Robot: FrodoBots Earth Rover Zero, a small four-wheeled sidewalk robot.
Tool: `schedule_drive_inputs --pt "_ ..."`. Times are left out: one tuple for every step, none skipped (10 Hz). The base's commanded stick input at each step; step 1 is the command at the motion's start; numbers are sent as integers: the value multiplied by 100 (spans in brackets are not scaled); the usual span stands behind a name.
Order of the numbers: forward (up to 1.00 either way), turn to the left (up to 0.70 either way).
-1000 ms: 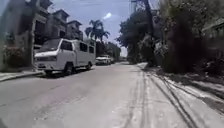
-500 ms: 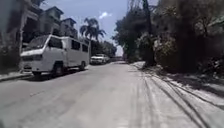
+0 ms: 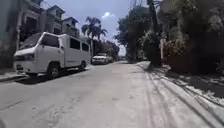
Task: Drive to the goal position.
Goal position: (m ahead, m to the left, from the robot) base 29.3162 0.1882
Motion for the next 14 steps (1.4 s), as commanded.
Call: schedule_drive_inputs --pt "100 3" --pt "100 3" --pt "100 3" --pt "100 3" --pt "100 3" --pt "100 3" --pt "100 3" --pt "100 -2" --pt "100 -22" --pt "100 -37" --pt "100 -37" --pt "100 -37" --pt "100 -37" --pt "100 -37"
